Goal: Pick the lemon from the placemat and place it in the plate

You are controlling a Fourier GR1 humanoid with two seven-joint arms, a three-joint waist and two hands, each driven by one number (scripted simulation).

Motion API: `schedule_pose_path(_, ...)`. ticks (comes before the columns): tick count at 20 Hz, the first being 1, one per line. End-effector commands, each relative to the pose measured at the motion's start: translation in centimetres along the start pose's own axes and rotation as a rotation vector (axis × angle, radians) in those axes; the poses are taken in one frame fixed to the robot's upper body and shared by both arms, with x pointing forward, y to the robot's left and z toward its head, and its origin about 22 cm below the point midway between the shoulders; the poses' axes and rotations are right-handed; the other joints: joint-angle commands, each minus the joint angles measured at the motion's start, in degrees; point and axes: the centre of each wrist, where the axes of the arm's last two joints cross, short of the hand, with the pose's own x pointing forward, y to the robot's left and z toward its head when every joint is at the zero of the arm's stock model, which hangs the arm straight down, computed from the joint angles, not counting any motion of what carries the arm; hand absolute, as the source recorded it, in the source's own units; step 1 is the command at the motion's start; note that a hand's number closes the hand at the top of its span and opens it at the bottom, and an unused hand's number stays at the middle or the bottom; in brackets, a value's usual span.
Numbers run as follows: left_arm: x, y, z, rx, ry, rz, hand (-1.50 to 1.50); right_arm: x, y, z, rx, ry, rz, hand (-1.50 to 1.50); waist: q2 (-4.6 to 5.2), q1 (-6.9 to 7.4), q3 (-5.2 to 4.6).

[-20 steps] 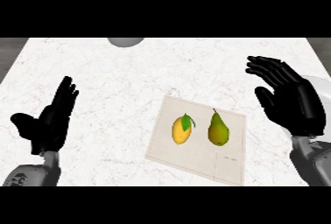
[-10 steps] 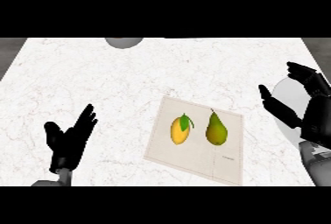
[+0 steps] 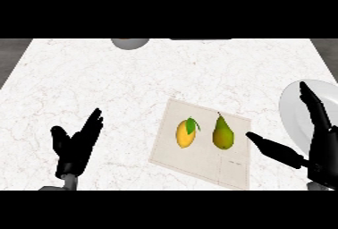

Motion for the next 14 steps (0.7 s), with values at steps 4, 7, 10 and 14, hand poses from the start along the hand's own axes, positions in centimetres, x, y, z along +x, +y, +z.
schedule_pose_path(4,-1.0,-0.5,-0.3,-0.013,0.047,-0.003,0.0,2.6,0.2,1.2,0.313,0.138,0.263,-1.5,0.28,0.69,-0.35)
schedule_pose_path(7,-0.1,0.8,0.2,-0.024,0.043,-0.008,0.0,6.8,0.5,-0.2,0.339,0.153,0.325,-1.5,0.2,1.87,-0.34)
schedule_pose_path(10,-0.3,-0.5,0.2,-0.036,0.054,-0.011,0.0,7.8,2.7,0.5,0.392,0.216,0.406,-1.5,0.28,1.71,-0.2)
schedule_pose_path(14,-0.4,-0.4,-0.3,-0.023,0.041,0.0,0.0,9.9,7.5,0.6,0.43,0.252,0.43,-1.5,0.4,1.52,-0.1)
